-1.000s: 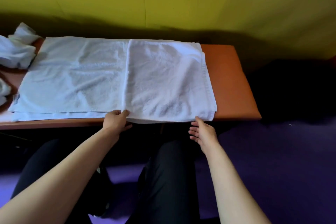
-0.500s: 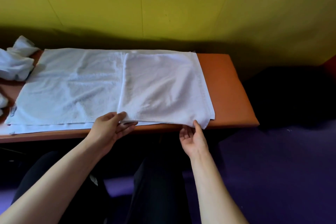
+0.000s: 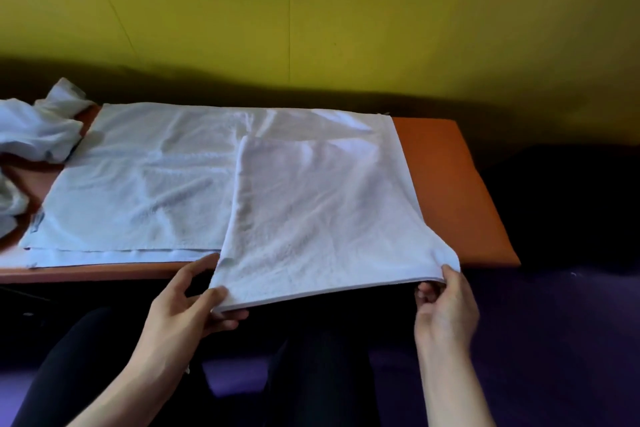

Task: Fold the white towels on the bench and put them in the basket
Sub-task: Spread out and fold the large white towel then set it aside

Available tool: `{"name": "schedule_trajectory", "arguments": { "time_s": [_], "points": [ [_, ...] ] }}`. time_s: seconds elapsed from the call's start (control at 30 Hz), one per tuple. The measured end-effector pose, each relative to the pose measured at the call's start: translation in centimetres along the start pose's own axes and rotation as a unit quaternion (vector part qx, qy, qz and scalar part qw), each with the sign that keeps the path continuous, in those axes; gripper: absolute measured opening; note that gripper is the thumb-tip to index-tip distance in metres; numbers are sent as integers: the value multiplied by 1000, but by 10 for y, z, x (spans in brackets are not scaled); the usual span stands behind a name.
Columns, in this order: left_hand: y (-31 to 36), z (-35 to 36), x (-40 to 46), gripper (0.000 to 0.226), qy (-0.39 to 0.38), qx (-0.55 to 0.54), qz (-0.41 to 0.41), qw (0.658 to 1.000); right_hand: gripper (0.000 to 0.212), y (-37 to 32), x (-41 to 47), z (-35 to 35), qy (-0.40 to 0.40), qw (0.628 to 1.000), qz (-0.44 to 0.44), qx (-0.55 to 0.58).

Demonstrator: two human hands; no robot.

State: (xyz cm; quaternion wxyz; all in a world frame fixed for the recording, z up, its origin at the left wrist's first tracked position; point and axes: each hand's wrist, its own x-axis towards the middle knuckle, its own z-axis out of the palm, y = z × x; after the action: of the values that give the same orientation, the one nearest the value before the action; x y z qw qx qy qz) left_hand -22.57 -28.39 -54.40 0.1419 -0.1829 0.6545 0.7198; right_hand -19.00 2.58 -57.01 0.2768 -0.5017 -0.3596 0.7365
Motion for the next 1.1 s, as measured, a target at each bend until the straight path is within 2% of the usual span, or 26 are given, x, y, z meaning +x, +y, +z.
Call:
{"name": "schedule_trajectory", "arguments": {
  "time_s": [0.13, 0.2, 0.23, 0.3, 0.33, 0.4, 0.47, 0.6, 0.9, 1.0, 1.03, 1.1],
  "points": [
    [0, 0, 15, 19, -39, -11, 3, 999, 8, -2, 8, 16, -5, 999, -19, -33],
    [3, 1, 30, 34, -77, 13, 15, 997, 13, -7, 21, 34, -12, 998, -37, -42],
    [7, 4, 38, 34, -80, 54, 30, 995, 20, -11, 30, 46, -19, 998, -52, -43],
    [20, 13, 59, 10, -36, 131, 83, 987, 30, -21, 44, 73, -41, 995, -78, -45],
    [28, 18, 71, 6, -4, 161, 110, 981, 26, -27, 50, 88, -57, 993, -87, -50],
    [43, 25, 102, 20, 52, 215, 156, 963, 11, -38, 60, 119, -95, 989, -95, -67],
    [59, 30, 136, 25, 101, 269, 185, 940, 14, -45, 72, 150, -131, 984, -95, -78],
    [81, 45, 201, 26, 139, 282, 173, 933, 9, -47, 105, 201, -189, 974, -77, -99],
    [82, 66, 301, 33, 166, 279, 136, 936, 13, -20, 164, 267, -170, 964, -96, -183],
    [71, 67, 306, 37, 149, 292, 118, 937, 32, -5, 176, 273, -190, 957, -100, -194],
    [66, 65, 302, 40, 141, 308, 114, 934, 39, 1, 178, 270, -193, 950, -114, -216],
    [55, 57, 287, 42, 129, 346, 117, 922, 38, 11, 172, 258, -189, 918, -203, -284]
  ]
}}
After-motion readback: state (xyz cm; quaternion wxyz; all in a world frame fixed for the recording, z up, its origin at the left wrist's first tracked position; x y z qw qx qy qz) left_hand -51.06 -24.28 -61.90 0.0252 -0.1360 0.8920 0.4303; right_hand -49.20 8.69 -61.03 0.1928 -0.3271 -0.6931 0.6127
